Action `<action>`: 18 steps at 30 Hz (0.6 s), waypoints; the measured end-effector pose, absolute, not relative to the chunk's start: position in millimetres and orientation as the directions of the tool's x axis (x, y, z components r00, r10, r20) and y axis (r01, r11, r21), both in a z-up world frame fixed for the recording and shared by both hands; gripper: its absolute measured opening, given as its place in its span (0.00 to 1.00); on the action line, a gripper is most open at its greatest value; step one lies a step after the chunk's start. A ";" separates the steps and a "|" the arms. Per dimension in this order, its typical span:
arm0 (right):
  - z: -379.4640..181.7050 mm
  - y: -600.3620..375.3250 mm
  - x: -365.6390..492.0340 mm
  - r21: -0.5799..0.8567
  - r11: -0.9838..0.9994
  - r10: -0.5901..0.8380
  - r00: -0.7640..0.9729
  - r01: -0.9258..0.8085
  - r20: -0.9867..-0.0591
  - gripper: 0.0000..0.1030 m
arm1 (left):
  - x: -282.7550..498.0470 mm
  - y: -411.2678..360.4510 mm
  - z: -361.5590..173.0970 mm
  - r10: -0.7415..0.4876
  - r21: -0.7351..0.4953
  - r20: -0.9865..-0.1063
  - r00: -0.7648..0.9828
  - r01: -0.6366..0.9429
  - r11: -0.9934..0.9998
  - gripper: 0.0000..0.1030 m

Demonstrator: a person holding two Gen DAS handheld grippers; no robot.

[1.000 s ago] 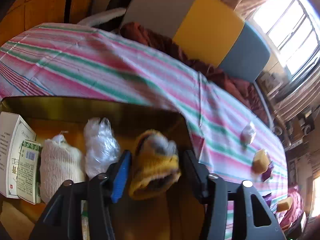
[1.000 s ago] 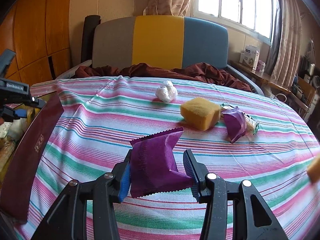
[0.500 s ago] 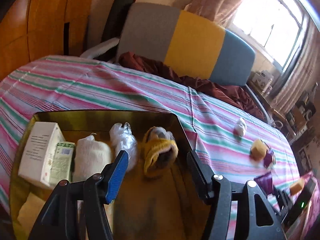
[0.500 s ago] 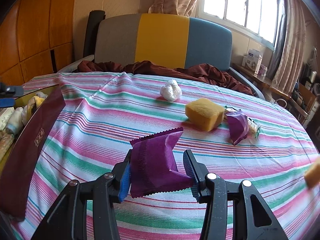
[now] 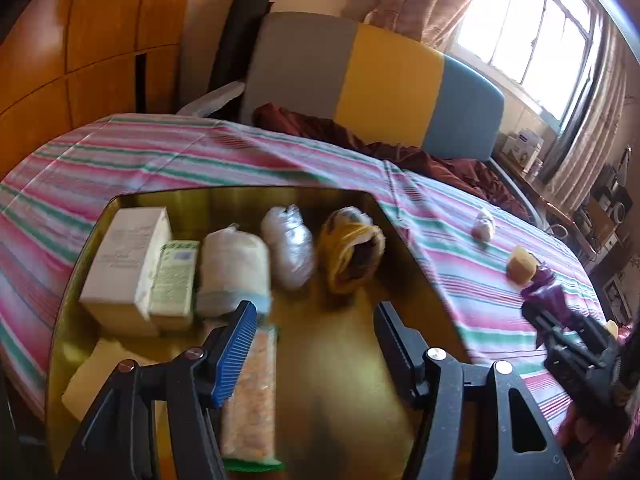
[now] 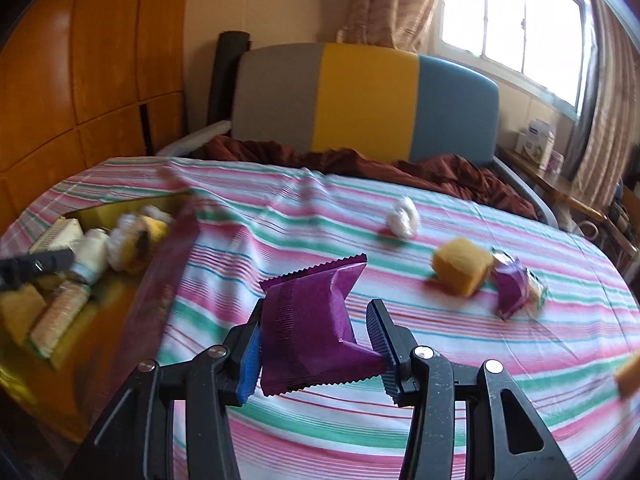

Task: Organize objects
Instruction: 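Carry the purple snack bag toward the gold tray with the right tool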

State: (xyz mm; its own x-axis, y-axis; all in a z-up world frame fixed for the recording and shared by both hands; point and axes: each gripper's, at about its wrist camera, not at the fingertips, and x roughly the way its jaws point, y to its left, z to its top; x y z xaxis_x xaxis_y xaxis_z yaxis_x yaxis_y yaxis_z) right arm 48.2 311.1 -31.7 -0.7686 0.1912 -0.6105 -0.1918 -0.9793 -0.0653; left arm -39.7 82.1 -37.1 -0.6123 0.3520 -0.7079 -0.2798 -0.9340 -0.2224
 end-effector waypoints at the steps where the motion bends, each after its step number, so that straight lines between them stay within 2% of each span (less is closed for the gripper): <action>1: -27.3 305.2 47.4 -0.065 -0.982 0.179 -0.774 -0.176 -0.608 0.48 | -38.8 78.1 -38.5 0.349 -0.225 -0.706 -0.616 -0.273 -0.935 0.60; 10: 4.3 251.4 41.8 -0.066 -0.997 0.077 -0.813 -0.048 -0.577 0.48 | -38.7 53.8 -37.1 0.309 -0.236 -0.697 -0.647 -0.199 -0.951 0.60; 15: 11.5 217.2 31.0 -0.045 -0.998 -0.012 -0.807 0.048 -0.590 0.47 | -42.0 41.8 -29.5 0.268 -0.224 -0.692 -0.670 -0.154 -0.962 0.60; 18: 8.0 202.1 22.5 -0.012 -0.995 -0.071 -0.781 0.099 -0.620 0.39 | -45.5 29.8 -22.4 0.252 -0.239 -0.677 -0.692 -0.117 -0.964 0.60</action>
